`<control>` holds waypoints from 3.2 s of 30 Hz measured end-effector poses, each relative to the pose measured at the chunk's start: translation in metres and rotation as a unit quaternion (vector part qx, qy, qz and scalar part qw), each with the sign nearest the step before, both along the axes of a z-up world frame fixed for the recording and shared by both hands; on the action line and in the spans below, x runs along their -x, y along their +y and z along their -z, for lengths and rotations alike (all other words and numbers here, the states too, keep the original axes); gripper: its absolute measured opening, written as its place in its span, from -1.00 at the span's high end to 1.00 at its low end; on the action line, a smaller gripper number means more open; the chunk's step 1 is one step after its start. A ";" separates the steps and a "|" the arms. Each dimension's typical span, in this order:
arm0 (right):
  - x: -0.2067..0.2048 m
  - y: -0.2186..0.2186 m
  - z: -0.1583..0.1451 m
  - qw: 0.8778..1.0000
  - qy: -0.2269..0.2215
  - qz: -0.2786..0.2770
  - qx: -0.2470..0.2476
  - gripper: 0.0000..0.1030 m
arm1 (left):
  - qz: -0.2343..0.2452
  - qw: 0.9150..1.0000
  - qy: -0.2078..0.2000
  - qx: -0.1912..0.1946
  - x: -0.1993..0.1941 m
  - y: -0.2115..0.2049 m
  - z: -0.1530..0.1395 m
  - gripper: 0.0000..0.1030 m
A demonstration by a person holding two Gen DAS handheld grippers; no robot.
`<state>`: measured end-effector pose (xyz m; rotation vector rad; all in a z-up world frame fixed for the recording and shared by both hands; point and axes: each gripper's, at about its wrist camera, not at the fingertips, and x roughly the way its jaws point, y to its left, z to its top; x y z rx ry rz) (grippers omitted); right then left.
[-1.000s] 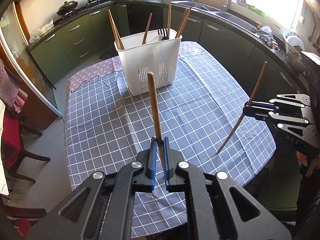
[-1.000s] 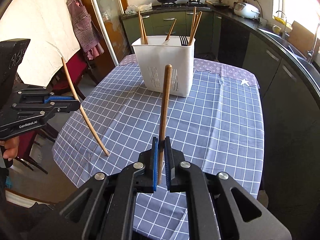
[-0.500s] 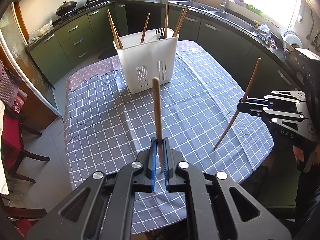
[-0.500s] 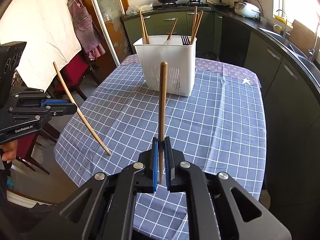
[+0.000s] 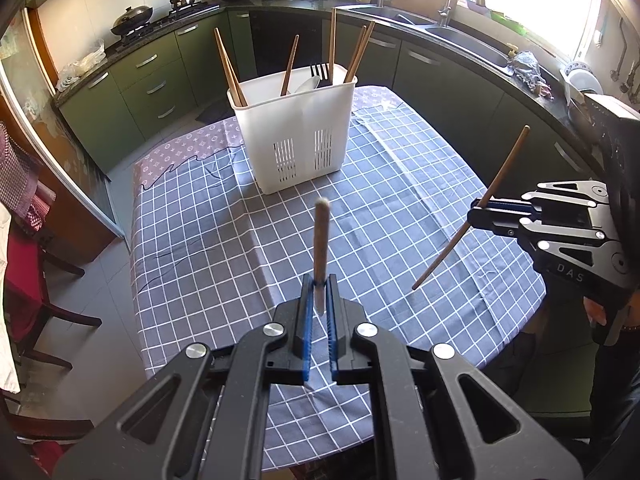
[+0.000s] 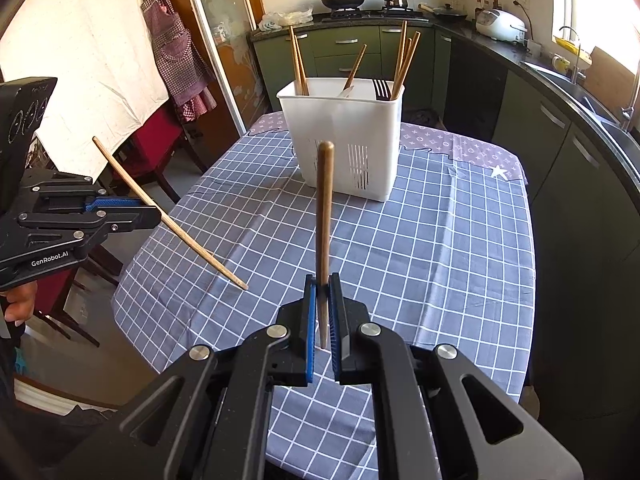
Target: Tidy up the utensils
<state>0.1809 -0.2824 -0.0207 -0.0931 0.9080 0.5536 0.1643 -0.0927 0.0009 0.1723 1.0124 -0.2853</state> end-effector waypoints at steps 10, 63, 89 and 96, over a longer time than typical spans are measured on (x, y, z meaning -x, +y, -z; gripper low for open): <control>0.002 0.004 -0.008 1.000 -0.005 -0.014 -0.001 0.87 | 0.005 1.000 -0.012 -0.001 0.004 0.000 -0.010 0.88; -0.021 -0.042 0.009 0.999 0.027 0.020 -0.025 0.86 | 0.032 0.973 0.206 -0.103 -0.169 -0.088 0.158 0.88; -0.026 -0.037 0.019 0.999 0.035 0.029 -0.016 0.85 | 0.049 0.996 0.062 -0.037 -0.054 -0.019 0.018 0.88; -0.024 -0.032 0.018 0.999 0.032 0.025 -0.010 0.85 | 0.048 0.997 0.057 -0.030 -0.046 -0.013 0.014 0.88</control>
